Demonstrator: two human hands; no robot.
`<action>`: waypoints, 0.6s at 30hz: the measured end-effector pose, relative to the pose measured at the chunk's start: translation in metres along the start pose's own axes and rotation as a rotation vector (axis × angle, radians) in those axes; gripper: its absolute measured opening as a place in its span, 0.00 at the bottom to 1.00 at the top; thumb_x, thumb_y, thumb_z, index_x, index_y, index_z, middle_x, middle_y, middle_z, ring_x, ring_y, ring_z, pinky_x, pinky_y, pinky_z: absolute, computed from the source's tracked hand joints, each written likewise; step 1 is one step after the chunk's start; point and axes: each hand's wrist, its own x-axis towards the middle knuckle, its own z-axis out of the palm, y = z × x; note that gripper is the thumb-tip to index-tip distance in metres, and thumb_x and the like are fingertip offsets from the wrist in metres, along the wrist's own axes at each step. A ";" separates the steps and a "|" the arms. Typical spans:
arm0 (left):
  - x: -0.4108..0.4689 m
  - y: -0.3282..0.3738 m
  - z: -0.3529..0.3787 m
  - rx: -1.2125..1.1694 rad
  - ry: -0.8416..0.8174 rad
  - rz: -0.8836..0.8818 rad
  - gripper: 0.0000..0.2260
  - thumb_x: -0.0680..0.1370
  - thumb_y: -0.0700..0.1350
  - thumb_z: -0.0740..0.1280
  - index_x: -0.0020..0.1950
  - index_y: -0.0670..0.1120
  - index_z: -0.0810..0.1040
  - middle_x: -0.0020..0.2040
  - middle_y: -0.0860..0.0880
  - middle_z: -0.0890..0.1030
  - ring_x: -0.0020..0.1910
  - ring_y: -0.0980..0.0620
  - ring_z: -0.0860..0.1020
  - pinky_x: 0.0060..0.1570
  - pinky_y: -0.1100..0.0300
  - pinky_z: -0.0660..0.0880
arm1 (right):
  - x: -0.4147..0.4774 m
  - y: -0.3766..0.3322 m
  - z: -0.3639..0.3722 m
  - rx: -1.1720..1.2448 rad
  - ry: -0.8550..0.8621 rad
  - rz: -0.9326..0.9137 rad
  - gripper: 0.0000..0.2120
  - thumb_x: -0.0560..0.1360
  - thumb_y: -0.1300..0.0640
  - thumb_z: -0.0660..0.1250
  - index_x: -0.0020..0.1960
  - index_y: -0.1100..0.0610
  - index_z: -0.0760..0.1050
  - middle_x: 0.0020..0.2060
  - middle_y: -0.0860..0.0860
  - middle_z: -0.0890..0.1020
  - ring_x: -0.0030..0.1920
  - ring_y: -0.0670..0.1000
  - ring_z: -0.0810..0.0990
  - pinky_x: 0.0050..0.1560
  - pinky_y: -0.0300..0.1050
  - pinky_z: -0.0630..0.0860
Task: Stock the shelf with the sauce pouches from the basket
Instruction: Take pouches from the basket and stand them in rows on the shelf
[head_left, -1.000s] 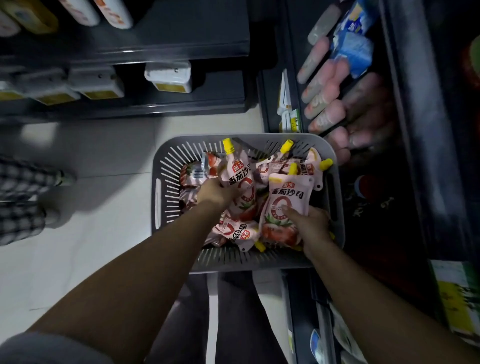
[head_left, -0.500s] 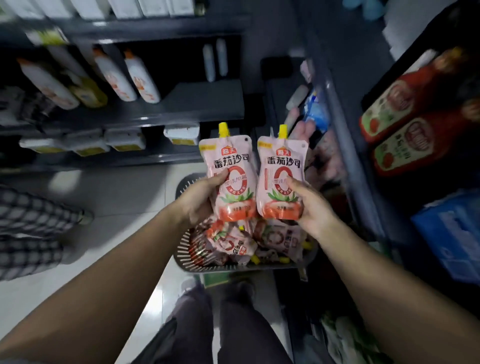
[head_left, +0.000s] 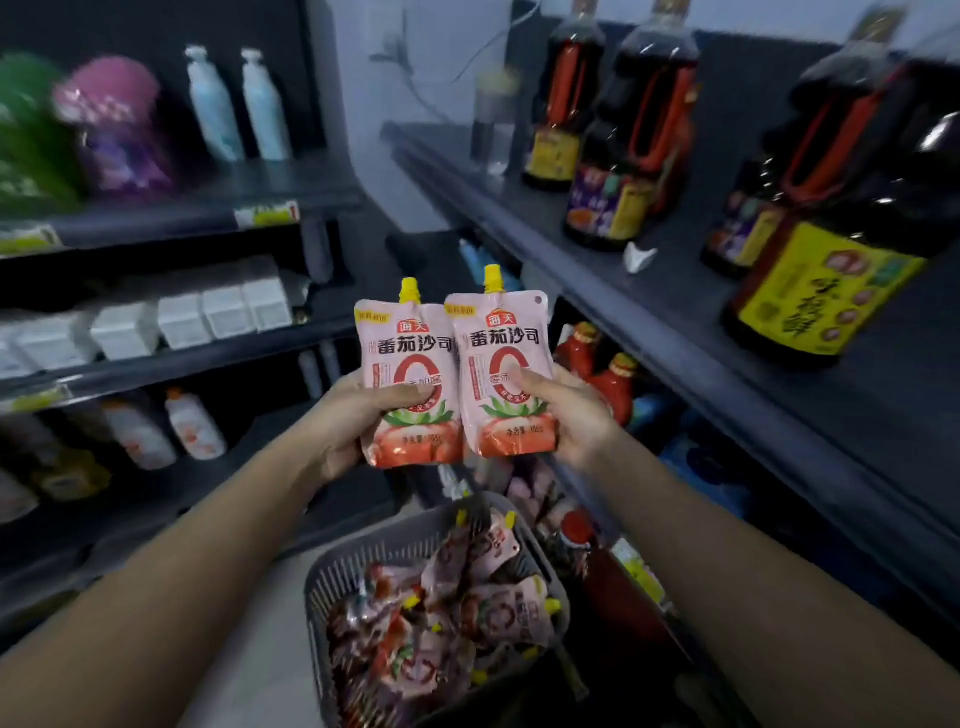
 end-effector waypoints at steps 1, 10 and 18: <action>-0.004 0.011 0.004 0.006 -0.026 0.023 0.19 0.62 0.39 0.74 0.52 0.44 0.80 0.46 0.44 0.86 0.43 0.46 0.85 0.39 0.52 0.82 | -0.009 -0.010 0.005 0.002 0.029 -0.039 0.11 0.68 0.60 0.73 0.50 0.57 0.80 0.45 0.56 0.86 0.44 0.54 0.86 0.38 0.47 0.82; -0.037 0.078 0.063 0.044 -0.336 0.191 0.18 0.62 0.37 0.73 0.51 0.43 0.80 0.43 0.45 0.86 0.40 0.49 0.85 0.34 0.58 0.81 | -0.115 -0.068 0.026 -0.006 0.283 -0.362 0.17 0.61 0.62 0.74 0.50 0.59 0.81 0.44 0.58 0.86 0.42 0.57 0.86 0.39 0.49 0.82; -0.075 0.077 0.168 0.069 -0.678 0.199 0.21 0.60 0.38 0.75 0.52 0.44 0.80 0.45 0.45 0.86 0.42 0.47 0.85 0.34 0.58 0.80 | -0.254 -0.086 0.009 -0.042 0.679 -0.596 0.18 0.63 0.62 0.75 0.52 0.59 0.80 0.48 0.58 0.85 0.47 0.59 0.85 0.49 0.54 0.81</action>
